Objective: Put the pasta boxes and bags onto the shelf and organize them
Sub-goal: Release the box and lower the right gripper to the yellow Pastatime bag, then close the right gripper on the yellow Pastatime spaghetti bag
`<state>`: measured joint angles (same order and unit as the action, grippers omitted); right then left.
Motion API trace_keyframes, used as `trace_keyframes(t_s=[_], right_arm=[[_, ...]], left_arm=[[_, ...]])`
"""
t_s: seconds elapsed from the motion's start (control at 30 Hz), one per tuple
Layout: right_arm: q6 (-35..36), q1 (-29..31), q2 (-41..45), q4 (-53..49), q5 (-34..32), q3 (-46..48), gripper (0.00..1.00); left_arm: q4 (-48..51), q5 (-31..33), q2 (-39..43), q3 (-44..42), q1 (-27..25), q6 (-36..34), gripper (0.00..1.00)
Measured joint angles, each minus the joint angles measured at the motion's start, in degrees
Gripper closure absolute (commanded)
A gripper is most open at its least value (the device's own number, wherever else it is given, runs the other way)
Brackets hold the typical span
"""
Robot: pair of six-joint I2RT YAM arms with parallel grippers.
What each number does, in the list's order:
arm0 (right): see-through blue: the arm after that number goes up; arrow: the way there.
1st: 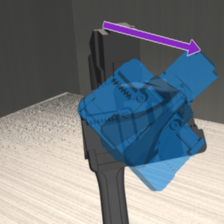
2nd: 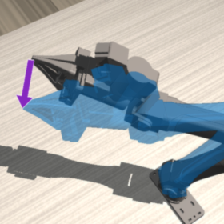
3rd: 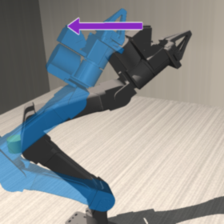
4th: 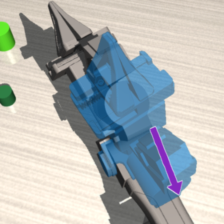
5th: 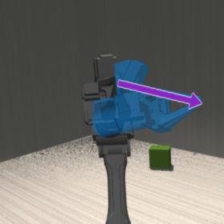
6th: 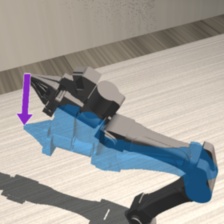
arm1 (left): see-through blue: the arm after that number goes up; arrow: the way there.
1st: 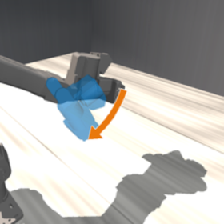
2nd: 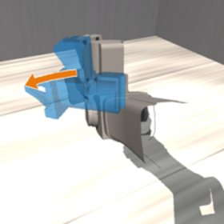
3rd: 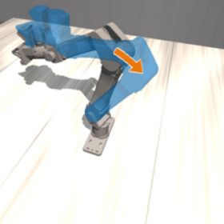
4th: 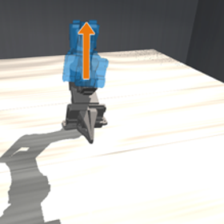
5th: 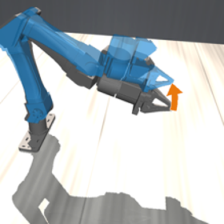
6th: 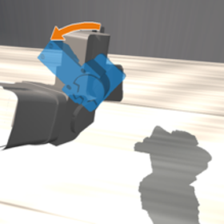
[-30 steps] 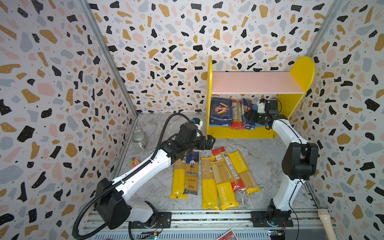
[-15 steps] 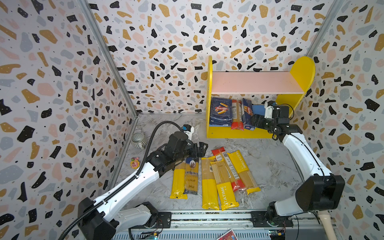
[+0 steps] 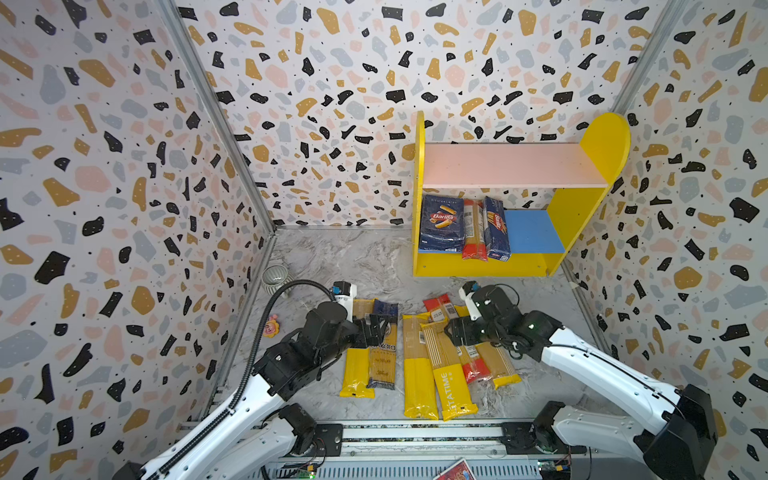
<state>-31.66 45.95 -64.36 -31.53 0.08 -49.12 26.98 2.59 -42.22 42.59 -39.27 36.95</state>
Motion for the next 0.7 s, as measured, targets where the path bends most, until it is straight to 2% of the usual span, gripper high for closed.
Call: trace_keyframes(t_s=[0.27, 0.4, 0.57, 0.7], right_arm=[[-13.16, 18.27, 2.25, -0.57, -6.03, 9.62, 0.1], [-19.3, 24.81, 1.27, -0.66, -8.09, 12.37, 0.1], [-23.98, 28.72, -2.8, 0.26, -9.75, 12.87, 0.1], [-25.42, 29.22, -6.36, 1.38, -10.64, 12.87, 0.1]], left_arm=[[3.04, 1.57, 6.38, -3.02, 0.0, 2.71, 0.0], [3.61, 2.05, 7.19, -3.02, 0.0, 2.99, 0.0], [4.55, 2.47, 7.89, -3.02, 0.0, 3.17, 0.0], [4.94, 2.47, 8.22, -3.02, 0.0, 3.17, 0.01]])
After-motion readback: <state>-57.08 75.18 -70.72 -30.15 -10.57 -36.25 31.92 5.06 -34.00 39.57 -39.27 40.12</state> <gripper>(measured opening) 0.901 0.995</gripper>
